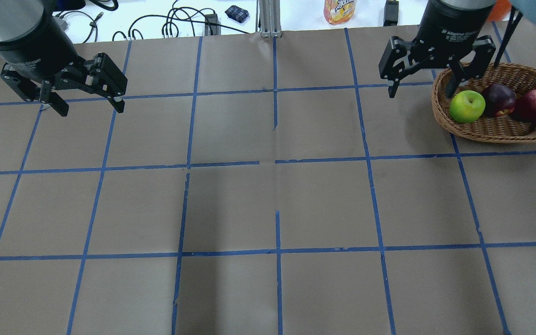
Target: Put all apples into basket
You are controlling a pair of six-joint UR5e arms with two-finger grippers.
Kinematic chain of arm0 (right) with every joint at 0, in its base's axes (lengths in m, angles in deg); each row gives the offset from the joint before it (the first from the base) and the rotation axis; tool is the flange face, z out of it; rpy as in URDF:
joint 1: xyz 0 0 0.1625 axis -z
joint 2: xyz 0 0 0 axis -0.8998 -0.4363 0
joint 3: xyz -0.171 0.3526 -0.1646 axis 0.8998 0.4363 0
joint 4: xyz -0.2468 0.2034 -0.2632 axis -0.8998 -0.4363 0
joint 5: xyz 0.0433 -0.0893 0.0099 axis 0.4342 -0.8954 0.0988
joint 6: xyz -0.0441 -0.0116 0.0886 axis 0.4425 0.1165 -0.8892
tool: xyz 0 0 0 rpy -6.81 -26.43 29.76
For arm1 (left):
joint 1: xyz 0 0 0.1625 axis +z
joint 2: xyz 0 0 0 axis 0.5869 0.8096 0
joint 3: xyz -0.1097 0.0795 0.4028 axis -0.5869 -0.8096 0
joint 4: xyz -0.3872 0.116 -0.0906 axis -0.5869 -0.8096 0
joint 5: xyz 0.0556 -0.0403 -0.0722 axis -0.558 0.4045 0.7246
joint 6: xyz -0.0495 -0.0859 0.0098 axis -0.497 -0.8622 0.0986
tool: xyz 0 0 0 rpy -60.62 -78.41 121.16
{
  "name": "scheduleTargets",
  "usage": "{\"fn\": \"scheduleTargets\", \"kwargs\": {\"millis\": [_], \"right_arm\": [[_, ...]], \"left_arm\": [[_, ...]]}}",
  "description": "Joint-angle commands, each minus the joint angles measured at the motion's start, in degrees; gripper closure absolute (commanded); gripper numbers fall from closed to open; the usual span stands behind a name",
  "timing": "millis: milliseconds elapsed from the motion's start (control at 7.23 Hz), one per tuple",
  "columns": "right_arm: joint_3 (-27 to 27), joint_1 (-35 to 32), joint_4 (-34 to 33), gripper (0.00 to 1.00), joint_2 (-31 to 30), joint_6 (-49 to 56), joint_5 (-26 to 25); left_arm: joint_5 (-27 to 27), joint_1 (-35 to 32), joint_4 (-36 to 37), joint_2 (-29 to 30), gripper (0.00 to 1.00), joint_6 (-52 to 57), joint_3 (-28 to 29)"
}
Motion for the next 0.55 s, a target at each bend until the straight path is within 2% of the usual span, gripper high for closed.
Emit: {"fn": "scheduleTargets", "kwargs": {"millis": [0, 415], "right_arm": [[-9.39, 0.75, -5.63, 0.00, -4.98, -0.27, 0.79], [-8.02, 2.52, -5.67, 0.00, -5.61, -0.09, 0.70]], "left_arm": [[-0.32, -0.01, -0.06, -0.15, 0.00, -0.01, -0.05], [-0.49, -0.01, -0.06, -0.15, 0.00, -0.01, -0.14]]}}
